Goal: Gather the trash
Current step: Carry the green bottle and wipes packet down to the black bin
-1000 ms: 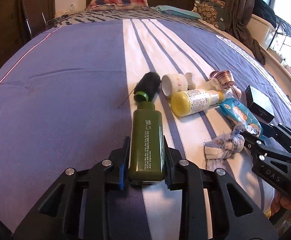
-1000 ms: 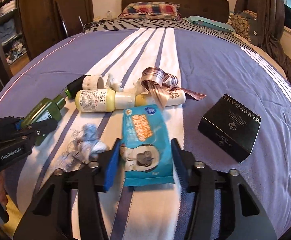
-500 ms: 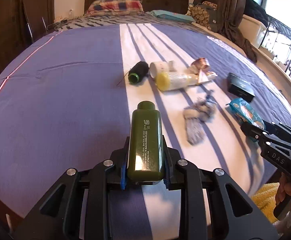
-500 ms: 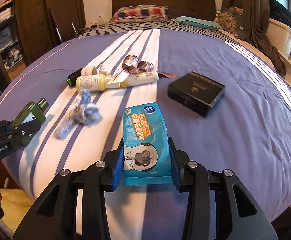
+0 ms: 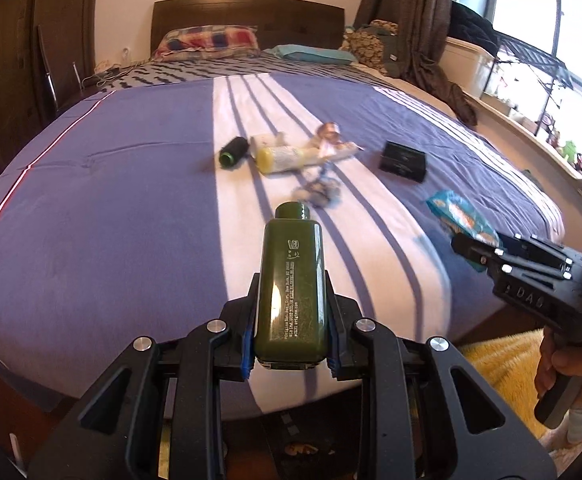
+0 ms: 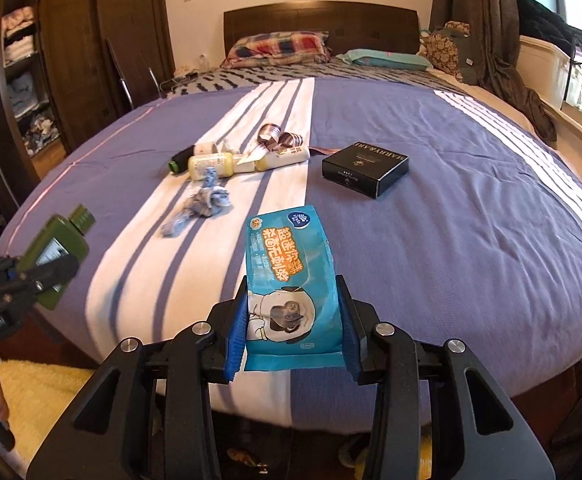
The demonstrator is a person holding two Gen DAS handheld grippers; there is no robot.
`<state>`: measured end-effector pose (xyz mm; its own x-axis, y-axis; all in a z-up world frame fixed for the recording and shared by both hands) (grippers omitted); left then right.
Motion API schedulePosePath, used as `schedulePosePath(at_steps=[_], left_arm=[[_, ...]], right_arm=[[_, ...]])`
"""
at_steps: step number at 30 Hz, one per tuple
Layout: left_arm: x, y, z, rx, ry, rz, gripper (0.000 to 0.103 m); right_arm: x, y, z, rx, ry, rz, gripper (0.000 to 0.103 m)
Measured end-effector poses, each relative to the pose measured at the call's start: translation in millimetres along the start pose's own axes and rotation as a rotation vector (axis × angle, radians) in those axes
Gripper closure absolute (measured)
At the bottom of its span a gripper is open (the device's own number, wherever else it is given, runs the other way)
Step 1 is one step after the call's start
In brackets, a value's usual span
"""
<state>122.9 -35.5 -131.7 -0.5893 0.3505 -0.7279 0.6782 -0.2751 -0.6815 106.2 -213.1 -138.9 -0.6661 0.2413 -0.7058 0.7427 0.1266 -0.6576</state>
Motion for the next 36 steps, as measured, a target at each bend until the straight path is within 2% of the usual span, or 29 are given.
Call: schedulePosePath(at_steps=[6,10,13,18,24,30,36], left_arm=[[31.8,-6.4,25.2,0.040,0.020,-0.039,0.078],[54.5,-2.1,36.7,0.062,0.015,-0.080,0.078],[71.8,3.4,43.4,0.077,0.004,-0.116,0.078],[99.6,14.6,51.8,0.095,-0.016,-0.176,0.078],[131.9,34.6,57.2,0.100,-0.031,-0.244,0.078],[164.3,50.4,60.2,0.118,-0.059,-0.304,0.078],[191.6,65.0,69.6,0.157,-0.078,-0.361,0.078]], right_arm=[[18.5,-32.9,-4.5,-0.034,-0.002,0.014,0.063],[38.8,-40.0,-9.5,-0.065,-0.012,-0.024,0.063],[61.2,-33.5,-11.2,-0.094,0.002,-0.089,0.063],[98.2,-13.4,-4.5,-0.088,0.016,-0.192,0.063],[131.0,8.0,1.7,-0.065,0.025,-0.280,0.063],[155.3,14.3,0.1,-0.052,0.006,-0.331,0.063],[194.8,33.7,5.4,-0.045,0.030,-0.454,0.064]])
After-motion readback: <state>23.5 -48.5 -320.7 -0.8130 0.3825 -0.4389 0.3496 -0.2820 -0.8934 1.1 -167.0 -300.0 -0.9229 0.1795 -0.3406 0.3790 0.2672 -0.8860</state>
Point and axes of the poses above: each gripper's, at about its wrist camera, not at the fingertips, and y roughly the way its jaws point, z to its right, x to its underside, the point moved 9 cm from there along y, roughly the way its jaws point, and after that the axes turned 14 degrees about y, right-handed, at the moved point
